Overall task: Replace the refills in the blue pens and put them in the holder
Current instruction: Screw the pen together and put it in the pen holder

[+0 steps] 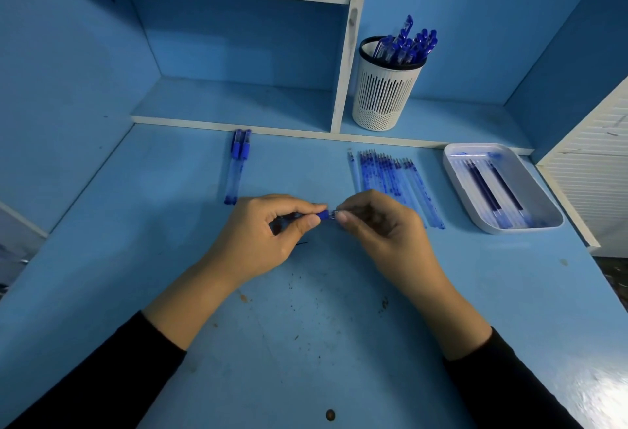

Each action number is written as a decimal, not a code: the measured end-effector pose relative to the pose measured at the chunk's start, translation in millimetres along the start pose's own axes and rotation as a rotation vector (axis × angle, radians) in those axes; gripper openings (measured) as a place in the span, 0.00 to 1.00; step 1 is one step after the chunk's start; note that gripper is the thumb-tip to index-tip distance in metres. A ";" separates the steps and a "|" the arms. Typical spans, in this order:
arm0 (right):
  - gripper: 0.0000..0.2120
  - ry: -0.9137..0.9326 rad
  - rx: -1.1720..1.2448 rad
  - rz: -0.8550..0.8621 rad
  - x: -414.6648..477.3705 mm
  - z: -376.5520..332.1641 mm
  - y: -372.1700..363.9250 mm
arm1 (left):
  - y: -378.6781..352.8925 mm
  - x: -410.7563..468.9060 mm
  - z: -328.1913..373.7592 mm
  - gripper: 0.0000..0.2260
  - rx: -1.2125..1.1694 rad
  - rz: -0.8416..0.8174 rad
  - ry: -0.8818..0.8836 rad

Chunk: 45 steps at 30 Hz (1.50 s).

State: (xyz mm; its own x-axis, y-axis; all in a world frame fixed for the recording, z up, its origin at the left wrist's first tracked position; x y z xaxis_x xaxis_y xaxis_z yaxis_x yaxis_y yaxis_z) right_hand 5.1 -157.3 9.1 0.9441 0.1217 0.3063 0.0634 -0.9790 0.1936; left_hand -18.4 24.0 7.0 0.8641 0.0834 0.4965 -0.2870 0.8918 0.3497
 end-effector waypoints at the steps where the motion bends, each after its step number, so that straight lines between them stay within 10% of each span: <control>1: 0.04 -0.002 0.032 -0.009 -0.5 0.0 0.3 | 0.2 0.1 -0.2 0.07 -0.003 0.001 0.001; 45: 0.06 -0.219 0.176 0.021 -5.3 -2.8 11.1 | 0.7 1.5 0.0 0.08 0.006 -0.003 -0.033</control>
State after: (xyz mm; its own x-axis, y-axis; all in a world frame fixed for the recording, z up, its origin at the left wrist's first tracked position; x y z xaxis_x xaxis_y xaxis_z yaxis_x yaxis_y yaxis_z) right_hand -0.1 -168.4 12.2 0.9920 0.0819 0.0963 0.0804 -0.9966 0.0190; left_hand -17.3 24.8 8.0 0.8506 0.0662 0.5217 -0.2876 0.8891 0.3560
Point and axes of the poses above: each hand's wrist, its own x-axis towards the middle knuckle, its own y-axis out of the back of the hand, z = x × y, the point moved 4 cm from there along x, towards the middle knuckle, and after that the axes turned 11 degrees about z, right-handed, at the moved point
